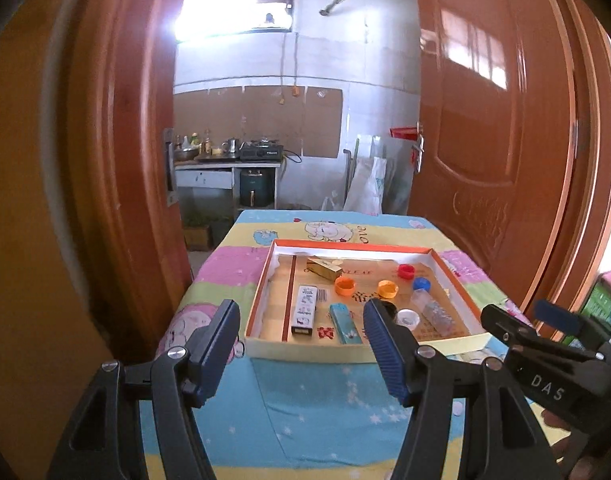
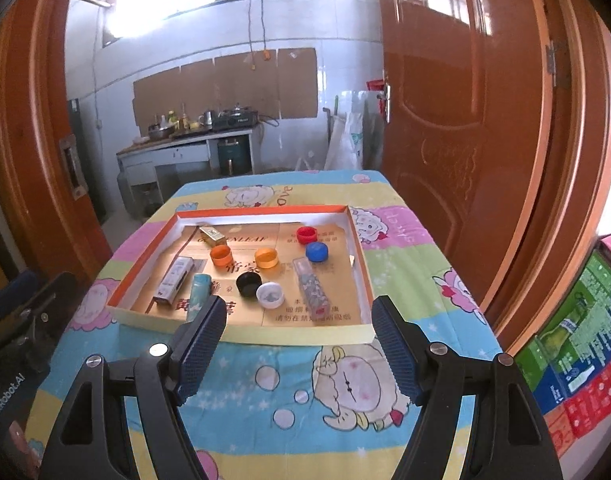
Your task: Organize rigid objects
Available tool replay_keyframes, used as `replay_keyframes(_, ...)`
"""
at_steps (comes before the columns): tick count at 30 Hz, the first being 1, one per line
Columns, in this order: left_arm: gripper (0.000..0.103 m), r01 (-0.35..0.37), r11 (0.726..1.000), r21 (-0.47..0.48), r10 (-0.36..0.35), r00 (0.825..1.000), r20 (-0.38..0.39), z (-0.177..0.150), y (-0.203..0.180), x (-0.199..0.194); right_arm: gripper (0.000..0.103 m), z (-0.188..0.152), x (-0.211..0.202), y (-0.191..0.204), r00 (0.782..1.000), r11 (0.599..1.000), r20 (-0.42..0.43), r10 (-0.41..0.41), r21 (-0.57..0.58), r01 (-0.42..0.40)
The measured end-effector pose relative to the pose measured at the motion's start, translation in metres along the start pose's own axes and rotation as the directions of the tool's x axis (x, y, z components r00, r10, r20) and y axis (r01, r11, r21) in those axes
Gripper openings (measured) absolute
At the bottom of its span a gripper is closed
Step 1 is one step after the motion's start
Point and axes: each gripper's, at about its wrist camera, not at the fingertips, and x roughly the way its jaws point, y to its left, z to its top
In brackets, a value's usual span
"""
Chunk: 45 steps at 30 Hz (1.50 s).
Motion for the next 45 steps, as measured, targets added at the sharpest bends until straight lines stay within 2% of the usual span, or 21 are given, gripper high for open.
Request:
replay_keyframes(3,0.064,0.007,1.0,-0.022,-0.007,1.0,-0.007,-0.006,0.005,-0.009,0.076,-0.005,-0.013,0.002,1.0,1.0,0.024,-0.008,-0.003,0.008)
replay_keyframes(9,0.064,-0.029,0.999,-0.019,0.029,0.999,-0.019,-0.022,0.004,-0.027,0.076,-0.019,-0.035,0.01,0.998,1.0,0.055,-0.029,-0.009,0.029)
replay_keyframes(16,0.064,-0.012,1.0,-0.015,0.012,1.0,-0.021,-0.036,0.004,-0.051,0.076,-0.042,-0.058,0.023,0.996,0.997,0.076,-0.056,-0.04,0.059)
replay_keyframes(21,0.064,-0.007,1.0,-0.008,0.007,1.0,0.011,-0.04,0.003,-0.074,0.076,-0.05,-0.075,0.026,0.995,0.997,0.087,-0.049,-0.052,0.053)
replay_keyframes(28,0.064,-0.044,0.999,0.014,0.043,0.999,0.033,-0.05,-0.002,-0.101,0.076,-0.063,-0.096,0.024,0.994,0.998,0.097,-0.041,-0.046,0.046)
replay_keyframes(32,0.064,-0.033,0.999,0.028,0.032,0.999,0.028,-0.054,-0.007,-0.11,0.076,-0.072,-0.109,0.027,0.993,0.997,0.114,-0.04,-0.061,0.047)
replay_keyframes(37,0.064,-0.068,0.997,0.019,0.068,0.997,0.026,-0.058,-0.006,-0.122,0.076,-0.079,-0.128,0.026,0.989,0.996,0.137,-0.048,-0.064,0.057)
replay_keyframes(41,0.064,-0.033,0.999,0.005,0.033,0.999,0.008,-0.06,-0.005,-0.13,0.076,-0.084,-0.139,0.026,0.988,0.996,0.146,-0.047,-0.066,0.057)
replay_keyframes(45,0.064,-0.051,0.999,0.016,0.051,0.999,-0.003,-0.063,-0.007,-0.136,0.076,-0.088,-0.147,0.025,0.987,0.996,0.152,-0.048,-0.071,0.06)
